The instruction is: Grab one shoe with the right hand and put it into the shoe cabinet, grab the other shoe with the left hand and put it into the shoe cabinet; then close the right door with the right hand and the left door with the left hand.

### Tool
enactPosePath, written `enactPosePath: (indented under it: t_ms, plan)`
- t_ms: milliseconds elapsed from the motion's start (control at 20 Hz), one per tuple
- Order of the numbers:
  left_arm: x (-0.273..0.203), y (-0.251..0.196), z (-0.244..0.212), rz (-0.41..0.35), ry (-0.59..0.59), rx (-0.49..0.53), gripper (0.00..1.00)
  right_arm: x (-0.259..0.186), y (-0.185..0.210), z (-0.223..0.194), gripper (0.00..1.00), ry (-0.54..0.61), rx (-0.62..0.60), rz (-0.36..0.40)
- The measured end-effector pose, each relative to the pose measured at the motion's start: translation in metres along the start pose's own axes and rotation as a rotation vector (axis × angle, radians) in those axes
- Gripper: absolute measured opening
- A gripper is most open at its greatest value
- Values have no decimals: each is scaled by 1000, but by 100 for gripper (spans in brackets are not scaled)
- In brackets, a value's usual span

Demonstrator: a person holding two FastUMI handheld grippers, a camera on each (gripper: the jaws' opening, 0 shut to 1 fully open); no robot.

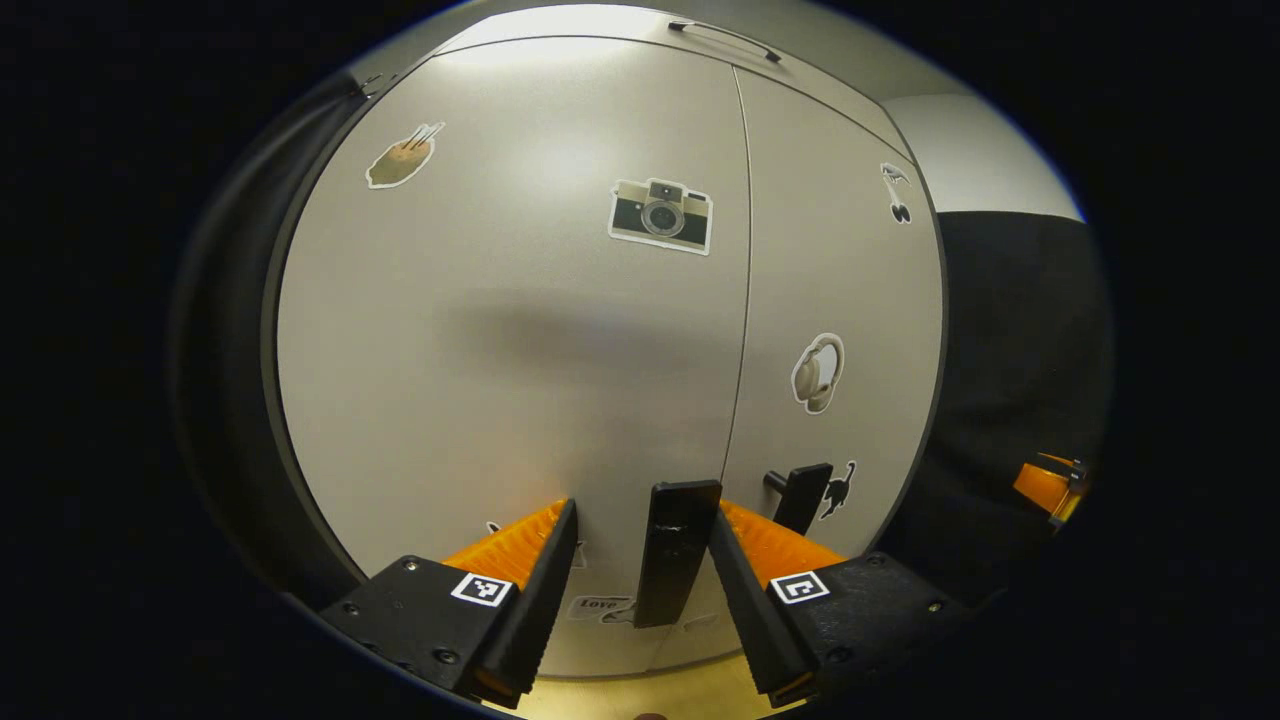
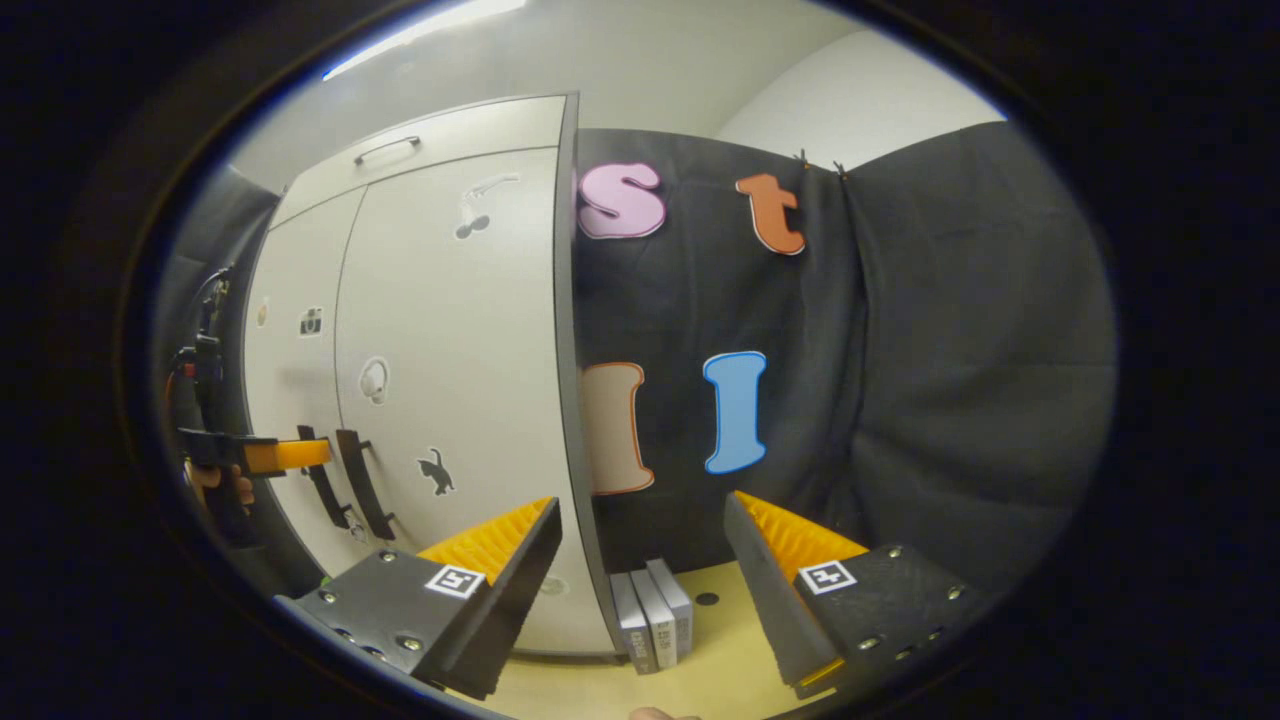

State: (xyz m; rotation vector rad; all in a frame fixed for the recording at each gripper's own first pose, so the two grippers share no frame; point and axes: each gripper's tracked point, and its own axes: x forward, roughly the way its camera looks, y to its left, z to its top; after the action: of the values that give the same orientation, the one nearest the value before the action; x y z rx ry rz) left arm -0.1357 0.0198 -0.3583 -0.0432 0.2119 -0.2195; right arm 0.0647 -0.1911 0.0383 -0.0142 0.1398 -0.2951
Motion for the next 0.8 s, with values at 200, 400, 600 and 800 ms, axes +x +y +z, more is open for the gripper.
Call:
enactPosePath:
  t_ms: [200,400,600,800]
  plan:
    - [-1,0,1,1,-1,2,79,1,5,-2,97,4,-4,13]
    - [-1,1,1,4,-1,1,78,-3,16,-3,97,8,-2,39]
    - [-2,0,0,4,2,6,79,-12,32,-3,97,10,-2,77]
    - [-13,-7,4,-15,-9,-21,81,-29,45,-4,98,6,-13,111]
